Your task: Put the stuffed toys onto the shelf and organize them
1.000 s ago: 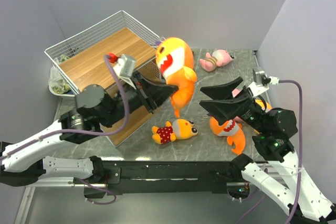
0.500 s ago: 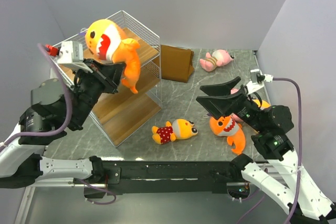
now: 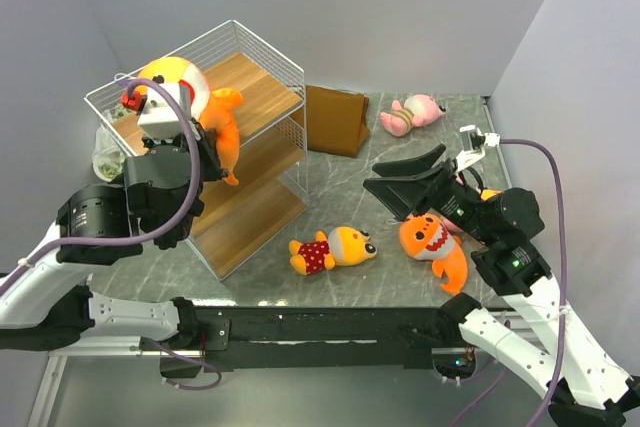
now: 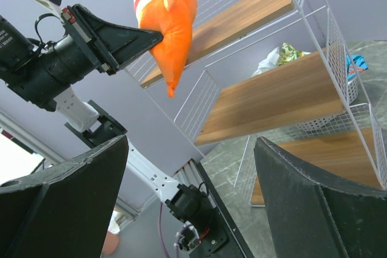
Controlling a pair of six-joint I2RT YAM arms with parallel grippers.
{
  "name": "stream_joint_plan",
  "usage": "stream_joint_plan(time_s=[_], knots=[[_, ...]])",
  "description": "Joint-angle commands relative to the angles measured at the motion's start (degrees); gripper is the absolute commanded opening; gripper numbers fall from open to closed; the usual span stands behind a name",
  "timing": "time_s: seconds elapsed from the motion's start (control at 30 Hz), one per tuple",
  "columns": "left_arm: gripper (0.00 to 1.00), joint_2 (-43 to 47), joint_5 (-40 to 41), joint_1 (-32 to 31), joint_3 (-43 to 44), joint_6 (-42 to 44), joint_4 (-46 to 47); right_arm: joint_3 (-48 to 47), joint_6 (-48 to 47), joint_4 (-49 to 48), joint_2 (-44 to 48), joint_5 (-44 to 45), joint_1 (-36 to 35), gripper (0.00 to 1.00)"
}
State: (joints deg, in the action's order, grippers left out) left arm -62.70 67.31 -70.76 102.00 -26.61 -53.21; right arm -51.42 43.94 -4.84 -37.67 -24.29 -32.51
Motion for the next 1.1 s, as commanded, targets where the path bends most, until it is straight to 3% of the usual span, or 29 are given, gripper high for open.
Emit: stream_joint_plan(time_s=[0.0, 0.2, 0.3, 0.33, 0.4, 0.53, 0.6, 0.73, 0.83, 1.07], knots=[[0.01, 0.6, 5.1, 0.4, 1.1, 3.4, -0.5, -2.1, 0.4, -1.4, -0.3, 0.8, -0.4, 0.91], [0.01, 3.5, 4.4, 3.0, -2.0, 9.6, 2.3, -1.7, -0.1, -0.7, -0.4, 1.3, -0.4, 0.91], [0.09, 4.2, 1.8, 3.4, -2.2, 10.1, 2.3, -1.7, -0.3, -0.5, -0.6, 1.4, -0.4, 0.91], [0.18, 4.2, 0.6, 3.4, -2.4, 10.2, 2.3, -1.8, -0.3, -0.4, -0.7, 1.4, -0.4, 0.91], [0.24, 4.1, -0.3, 3.4, -2.4, 10.1, 2.0, -2.2, -0.5, 0.0, -1.3, 1.4, -0.4, 0.91], [0.59, 2.8, -2.2, 3.4, -1.0, 10.6, 1.2, -4.6, -3.0, 2.3, -2.8, 1.1, -0.4, 0.89], [0.64, 2.3, -3.8, 3.4, 0.2, 11.3, 1.4, -8.0, -4.3, 5.5, -5.0, 0.8, -0.6, 0.87], [0.89, 1.7, -9.3, 3.4, 1.7, 13.4, 5.0, -12.8, -7.2, 7.0, -9.0, 3.3, -3.2, 0.83], [0.96, 1.5, -13.4, 3.4, 4.0, 13.7, 7.0, -16.9, -7.7, 7.0, -13.1, 5.7, -5.9, 0.79], [1.00, 4.4, -15.1, 3.4, 6.6, 12.6, 11.3, -27.0, -7.8, 6.3, -25.2, 17.2, -15.1, 0.71]])
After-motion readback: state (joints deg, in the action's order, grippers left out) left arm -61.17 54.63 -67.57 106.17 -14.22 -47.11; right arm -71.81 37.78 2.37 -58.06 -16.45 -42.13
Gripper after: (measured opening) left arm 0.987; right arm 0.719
